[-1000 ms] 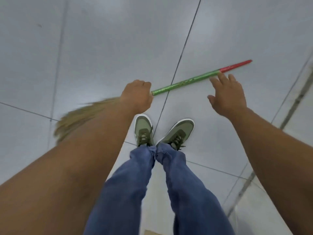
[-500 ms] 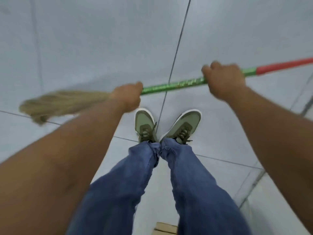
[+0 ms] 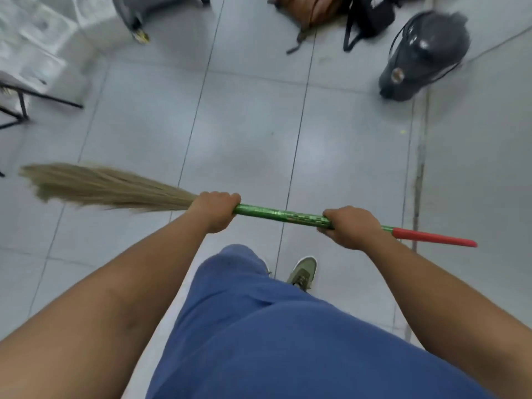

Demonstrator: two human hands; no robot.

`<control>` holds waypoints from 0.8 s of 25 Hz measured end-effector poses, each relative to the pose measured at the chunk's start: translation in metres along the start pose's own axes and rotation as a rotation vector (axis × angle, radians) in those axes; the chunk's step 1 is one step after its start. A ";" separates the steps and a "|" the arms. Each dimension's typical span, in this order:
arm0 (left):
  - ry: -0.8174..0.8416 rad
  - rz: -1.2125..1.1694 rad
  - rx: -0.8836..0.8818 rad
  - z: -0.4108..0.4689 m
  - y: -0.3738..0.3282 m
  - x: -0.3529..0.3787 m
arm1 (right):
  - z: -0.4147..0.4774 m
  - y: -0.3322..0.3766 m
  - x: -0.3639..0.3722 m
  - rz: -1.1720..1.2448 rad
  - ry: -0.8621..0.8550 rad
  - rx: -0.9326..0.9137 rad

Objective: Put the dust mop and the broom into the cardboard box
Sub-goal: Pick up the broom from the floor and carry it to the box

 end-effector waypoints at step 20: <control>-0.072 0.748 1.157 -0.023 -0.203 -0.039 | -0.236 0.185 0.144 0.494 -0.406 1.146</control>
Point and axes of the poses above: each hand's wrist, its own z-axis towards the middle knuckle, its own x-axis out of the palm, y = z × x, the point moved 4 cm from there along z, towards the middle knuckle, and after that the axes turned 10 degrees about -x, right-handed, at the moved point
